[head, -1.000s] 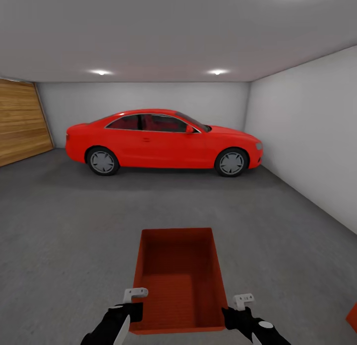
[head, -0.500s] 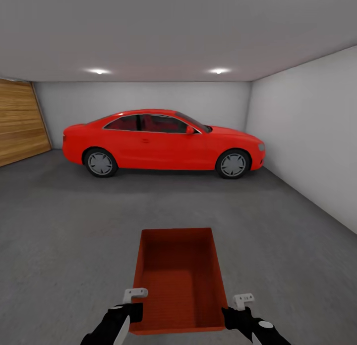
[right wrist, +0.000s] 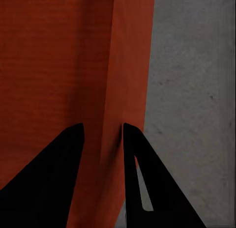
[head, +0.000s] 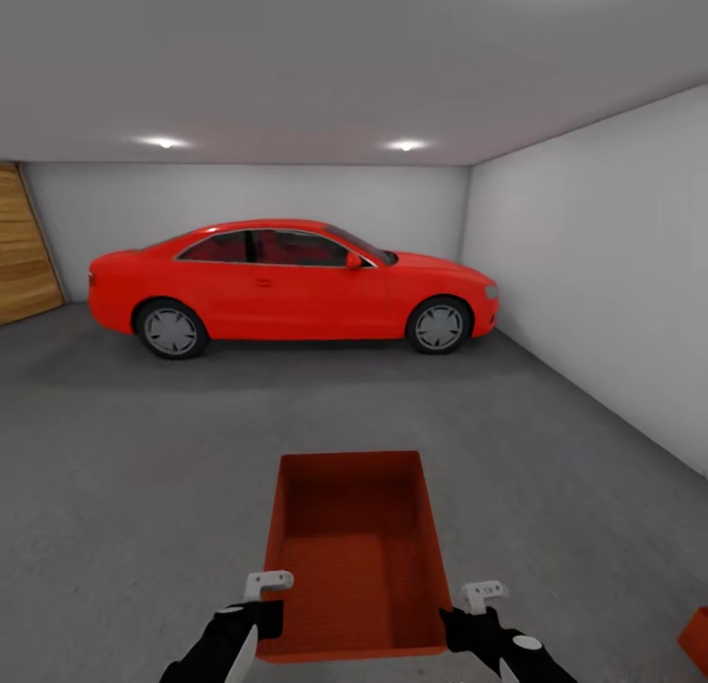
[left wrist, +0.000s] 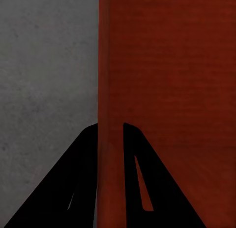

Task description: Move the two storage containers from the living room to the garage. In the garage, place one container on the floor and stack the other container on top of it (either order is fine).

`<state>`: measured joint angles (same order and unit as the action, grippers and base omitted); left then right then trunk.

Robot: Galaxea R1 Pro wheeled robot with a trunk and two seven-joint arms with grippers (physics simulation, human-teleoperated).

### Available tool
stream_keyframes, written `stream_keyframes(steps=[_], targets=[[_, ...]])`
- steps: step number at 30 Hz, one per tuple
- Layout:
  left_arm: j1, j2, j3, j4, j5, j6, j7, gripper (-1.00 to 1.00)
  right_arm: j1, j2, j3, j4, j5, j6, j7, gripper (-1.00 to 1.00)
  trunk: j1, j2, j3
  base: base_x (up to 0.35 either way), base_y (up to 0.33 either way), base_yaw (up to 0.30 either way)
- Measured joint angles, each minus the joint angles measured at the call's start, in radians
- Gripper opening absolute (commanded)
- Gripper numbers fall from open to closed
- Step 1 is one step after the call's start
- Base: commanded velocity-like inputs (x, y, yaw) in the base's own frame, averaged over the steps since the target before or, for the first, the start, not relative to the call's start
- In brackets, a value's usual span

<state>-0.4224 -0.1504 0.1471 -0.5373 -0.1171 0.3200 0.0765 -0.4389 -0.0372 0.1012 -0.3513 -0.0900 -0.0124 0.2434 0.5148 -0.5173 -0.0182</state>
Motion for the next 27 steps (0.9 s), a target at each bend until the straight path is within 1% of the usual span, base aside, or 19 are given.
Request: stream_keyframes(steps=[3, 6, 27], targets=[[0.0, -0.001, 0.0, 0.001, 0.0, -0.001, 0.0, -1.0, 0.0, -0.001, 0.0, 0.0, 0.0, 0.0, 0.001, -1.0, 0.0, 0.0, 0.003, 0.047, 0.0, -0.262], [0.0, -0.001, 0.001, 0.002, 0.001, -0.003, 0.0, -1.0, 0.0, -0.001, 0.001, 0.0, 0.0, 0.0, 0.0, -1.0, 0.0, -0.001, 0.005, 0.213, 0.0, -0.262], [-0.001, 0.001, -0.001, 0.003, 0.003, -0.003, 0.0, -1.0, 0.0, 0.0, 0.001, 0.0, 0.0, 0.0, -0.001, -1.0, 0.0, -0.001, 0.024, 0.321, 0.0, -0.262]])
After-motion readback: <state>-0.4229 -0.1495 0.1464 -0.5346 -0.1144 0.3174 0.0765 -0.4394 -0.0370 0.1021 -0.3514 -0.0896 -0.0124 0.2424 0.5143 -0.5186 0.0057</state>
